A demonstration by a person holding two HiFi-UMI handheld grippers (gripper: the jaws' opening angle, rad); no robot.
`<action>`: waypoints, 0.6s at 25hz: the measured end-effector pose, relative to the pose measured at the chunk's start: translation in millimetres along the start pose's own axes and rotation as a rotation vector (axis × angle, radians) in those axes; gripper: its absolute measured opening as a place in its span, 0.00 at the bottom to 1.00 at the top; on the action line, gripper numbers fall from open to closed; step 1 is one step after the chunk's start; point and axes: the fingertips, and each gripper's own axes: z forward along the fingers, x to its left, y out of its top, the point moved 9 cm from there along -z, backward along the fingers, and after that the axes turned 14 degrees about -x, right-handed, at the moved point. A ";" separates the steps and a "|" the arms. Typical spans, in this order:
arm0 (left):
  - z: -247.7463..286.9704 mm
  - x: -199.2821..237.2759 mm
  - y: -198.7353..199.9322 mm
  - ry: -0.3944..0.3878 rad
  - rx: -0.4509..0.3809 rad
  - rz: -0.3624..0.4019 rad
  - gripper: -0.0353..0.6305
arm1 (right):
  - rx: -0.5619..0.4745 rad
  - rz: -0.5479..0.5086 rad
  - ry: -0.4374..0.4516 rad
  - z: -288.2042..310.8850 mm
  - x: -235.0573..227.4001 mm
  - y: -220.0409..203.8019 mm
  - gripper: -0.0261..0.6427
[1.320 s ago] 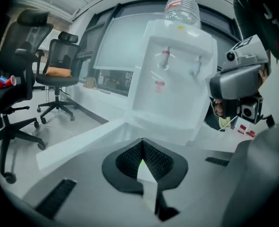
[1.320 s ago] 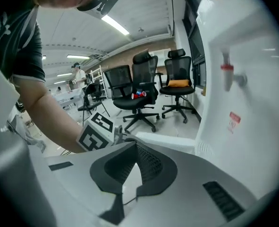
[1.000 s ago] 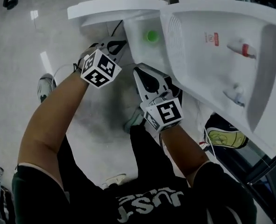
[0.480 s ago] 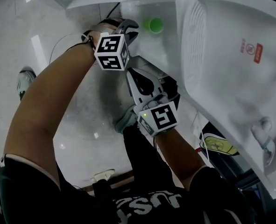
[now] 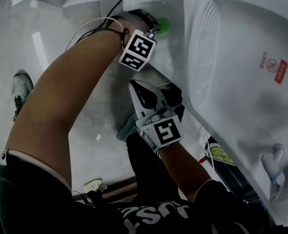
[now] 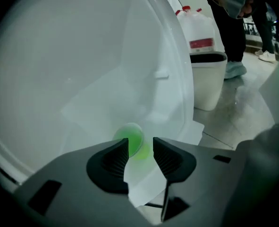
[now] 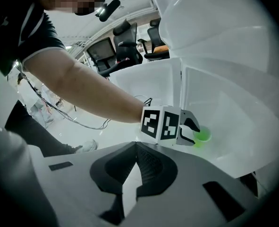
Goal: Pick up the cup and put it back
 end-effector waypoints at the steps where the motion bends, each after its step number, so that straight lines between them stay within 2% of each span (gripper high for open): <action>1: 5.1 -2.1 -1.4 -0.026 0.015 0.019 0.29 | 0.003 0.006 0.005 0.6 1.9 0.4 0.09; 3: 13.5 -4.6 -5.3 -0.053 0.044 0.044 0.29 | 0.005 0.012 0.017 1.2 5.1 2.1 0.09; 7: 22.7 0.4 -9.5 -0.023 0.077 0.070 0.28 | -0.003 0.026 0.025 1.6 7.4 1.8 0.09; 9: 25.4 -1.9 -15.4 -0.014 0.115 0.088 0.23 | -0.002 0.035 0.028 2.6 8.9 -0.1 0.09; 10: 25.9 -3.8 -19.2 -0.006 0.136 0.092 0.15 | -0.002 0.039 0.028 3.0 9.6 -1.1 0.09; 11: 25.5 -4.7 -22.6 0.006 0.150 0.088 0.09 | -0.001 0.044 0.027 3.5 10.0 -1.9 0.09; 15: 11.1 0.9 -27.1 0.051 0.148 0.029 0.08 | -0.001 0.035 0.023 3.3 5.8 -2.5 0.09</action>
